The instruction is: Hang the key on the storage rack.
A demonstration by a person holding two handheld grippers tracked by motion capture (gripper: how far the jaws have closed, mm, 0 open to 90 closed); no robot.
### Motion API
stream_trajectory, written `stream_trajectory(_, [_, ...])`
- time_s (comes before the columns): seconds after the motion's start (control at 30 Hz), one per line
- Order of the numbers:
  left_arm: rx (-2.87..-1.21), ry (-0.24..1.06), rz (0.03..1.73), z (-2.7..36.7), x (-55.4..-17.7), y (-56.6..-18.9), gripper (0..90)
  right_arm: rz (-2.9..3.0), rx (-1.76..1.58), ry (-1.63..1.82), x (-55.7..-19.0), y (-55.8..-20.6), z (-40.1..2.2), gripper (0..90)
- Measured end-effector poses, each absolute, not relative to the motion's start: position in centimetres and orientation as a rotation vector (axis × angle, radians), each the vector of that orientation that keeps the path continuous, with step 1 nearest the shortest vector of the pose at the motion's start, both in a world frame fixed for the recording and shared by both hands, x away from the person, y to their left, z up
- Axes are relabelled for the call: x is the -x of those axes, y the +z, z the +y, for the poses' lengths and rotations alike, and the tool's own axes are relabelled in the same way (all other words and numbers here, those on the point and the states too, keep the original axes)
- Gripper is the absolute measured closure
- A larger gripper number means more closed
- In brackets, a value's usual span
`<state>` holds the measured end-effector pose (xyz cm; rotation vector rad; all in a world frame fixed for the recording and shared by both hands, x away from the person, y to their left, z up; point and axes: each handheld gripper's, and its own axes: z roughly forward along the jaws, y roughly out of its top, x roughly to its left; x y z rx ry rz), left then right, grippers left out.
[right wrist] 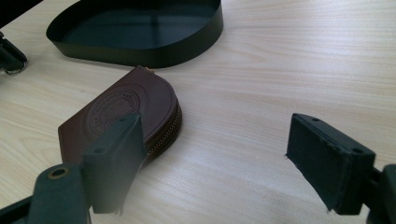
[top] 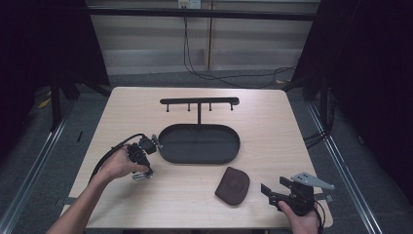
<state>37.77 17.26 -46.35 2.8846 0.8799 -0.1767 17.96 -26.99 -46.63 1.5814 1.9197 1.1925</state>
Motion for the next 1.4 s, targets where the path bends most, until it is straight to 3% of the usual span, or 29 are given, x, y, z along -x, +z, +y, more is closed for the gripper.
stream_trajectory(0.37, [-2.826, -0.2, 0.895, 17.9, -37.9, -44.8, 88.5, 1.919, -1.589, 1.185, -18.0, -46.7, -27.0, 18.7])
stream_trajectory(1.4, [-2.851, -0.167, 0.952, 18.9, -37.2, -40.3, 89.5, 1.917, -1.59, 1.185, -18.0, -46.7, -27.0, 18.7])
